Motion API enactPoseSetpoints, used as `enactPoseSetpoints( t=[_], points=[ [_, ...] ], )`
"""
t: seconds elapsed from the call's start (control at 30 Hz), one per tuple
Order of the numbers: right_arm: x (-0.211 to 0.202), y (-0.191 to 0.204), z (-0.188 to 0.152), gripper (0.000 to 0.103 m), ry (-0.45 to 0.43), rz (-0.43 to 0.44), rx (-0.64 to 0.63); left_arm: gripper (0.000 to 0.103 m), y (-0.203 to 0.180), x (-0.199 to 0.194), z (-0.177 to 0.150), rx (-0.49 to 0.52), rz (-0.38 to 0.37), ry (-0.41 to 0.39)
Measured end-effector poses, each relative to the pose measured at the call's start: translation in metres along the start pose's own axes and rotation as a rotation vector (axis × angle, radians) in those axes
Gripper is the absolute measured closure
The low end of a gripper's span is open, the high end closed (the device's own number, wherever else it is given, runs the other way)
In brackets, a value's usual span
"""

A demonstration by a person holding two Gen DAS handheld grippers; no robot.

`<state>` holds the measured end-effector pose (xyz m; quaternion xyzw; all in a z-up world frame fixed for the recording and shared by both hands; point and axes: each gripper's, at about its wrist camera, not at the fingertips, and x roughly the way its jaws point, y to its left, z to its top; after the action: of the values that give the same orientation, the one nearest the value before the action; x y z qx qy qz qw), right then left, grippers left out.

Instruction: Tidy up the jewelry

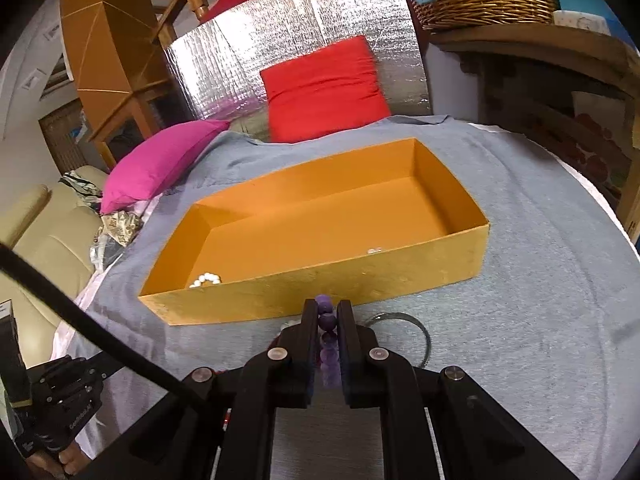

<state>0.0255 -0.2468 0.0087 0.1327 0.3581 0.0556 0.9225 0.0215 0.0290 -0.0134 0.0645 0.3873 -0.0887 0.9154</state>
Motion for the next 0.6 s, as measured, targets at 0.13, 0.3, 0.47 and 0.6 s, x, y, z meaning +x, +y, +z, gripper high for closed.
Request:
enactPoseSetpoints(
  t=[0.13,0.3,0.47,0.6],
  points=[
    [-0.003,-0.004,0.000,0.093,-0.004,0.006,0.006,0.095,0.014,-0.002,0.005,-0.052,-0.040,-0.020],
    [-0.006,-0.013,0.000,0.093,0.001,0.007,0.025,0.095,0.007,0.001,0.004,-0.050,-0.170,0.015],
    [-0.004,-0.026,-0.002,0.093,0.032,-0.011,0.040,0.045,-0.037,0.007,-0.009,0.073,-0.239,0.091],
    [-0.007,-0.034,-0.003,0.093,0.031,-0.025,0.054,0.036,-0.061,0.010,-0.018,0.143,-0.239,0.117]
  ],
)
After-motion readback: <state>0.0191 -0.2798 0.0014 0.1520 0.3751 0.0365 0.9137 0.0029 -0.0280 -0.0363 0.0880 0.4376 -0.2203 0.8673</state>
